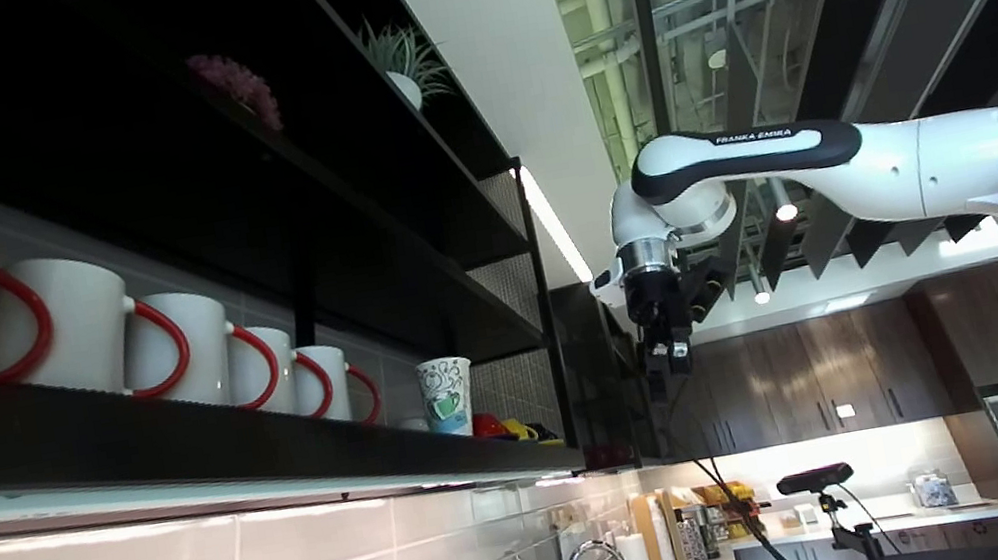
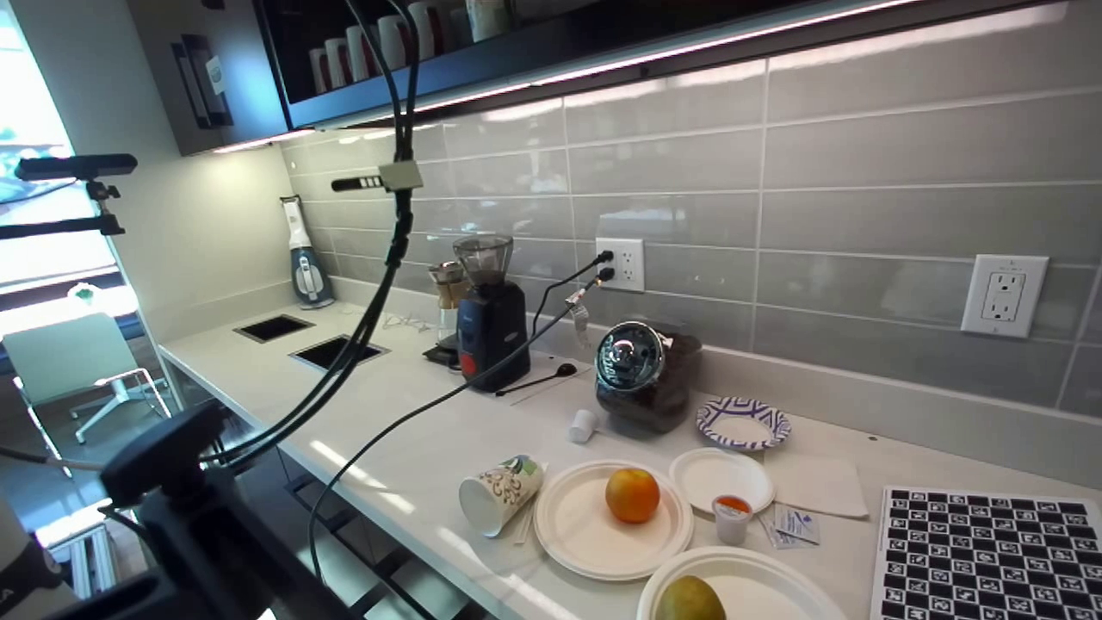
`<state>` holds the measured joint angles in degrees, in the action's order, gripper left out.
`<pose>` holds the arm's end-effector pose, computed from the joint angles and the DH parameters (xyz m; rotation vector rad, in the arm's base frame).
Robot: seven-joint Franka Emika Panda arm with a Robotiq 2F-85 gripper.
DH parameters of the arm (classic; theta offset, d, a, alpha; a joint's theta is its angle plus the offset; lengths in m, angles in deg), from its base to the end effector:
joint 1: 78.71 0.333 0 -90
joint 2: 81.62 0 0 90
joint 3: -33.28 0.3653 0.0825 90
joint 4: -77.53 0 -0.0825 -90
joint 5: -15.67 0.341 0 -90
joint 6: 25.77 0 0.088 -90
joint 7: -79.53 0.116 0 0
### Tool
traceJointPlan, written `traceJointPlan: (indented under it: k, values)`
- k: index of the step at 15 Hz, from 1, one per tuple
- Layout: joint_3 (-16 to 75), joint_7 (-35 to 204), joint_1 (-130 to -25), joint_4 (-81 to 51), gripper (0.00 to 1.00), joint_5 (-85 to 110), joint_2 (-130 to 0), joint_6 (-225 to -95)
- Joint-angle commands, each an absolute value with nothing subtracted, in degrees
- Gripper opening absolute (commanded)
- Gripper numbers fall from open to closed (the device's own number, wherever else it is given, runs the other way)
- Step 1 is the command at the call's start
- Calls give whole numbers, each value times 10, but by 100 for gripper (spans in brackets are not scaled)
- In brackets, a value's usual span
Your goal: Place the two coffee cups from the counter on the bottom shelf.
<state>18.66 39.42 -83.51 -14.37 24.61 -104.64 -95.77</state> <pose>0.2931 -0.1213 0.7849 -2.8579 -0.6308 -0.1894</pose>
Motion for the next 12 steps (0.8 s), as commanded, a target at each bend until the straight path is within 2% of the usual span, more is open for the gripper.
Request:
traceJointPlan:
  k: [1, 4, 12]
  values:
    - [177, 443, -854, -245, 100, 226, -1058, -996]
    - [151, 431, -873, -352, 100, 224, -1084, -1068]
    - [76, 406, -915, -604, 100, 280, -1069, -1388]
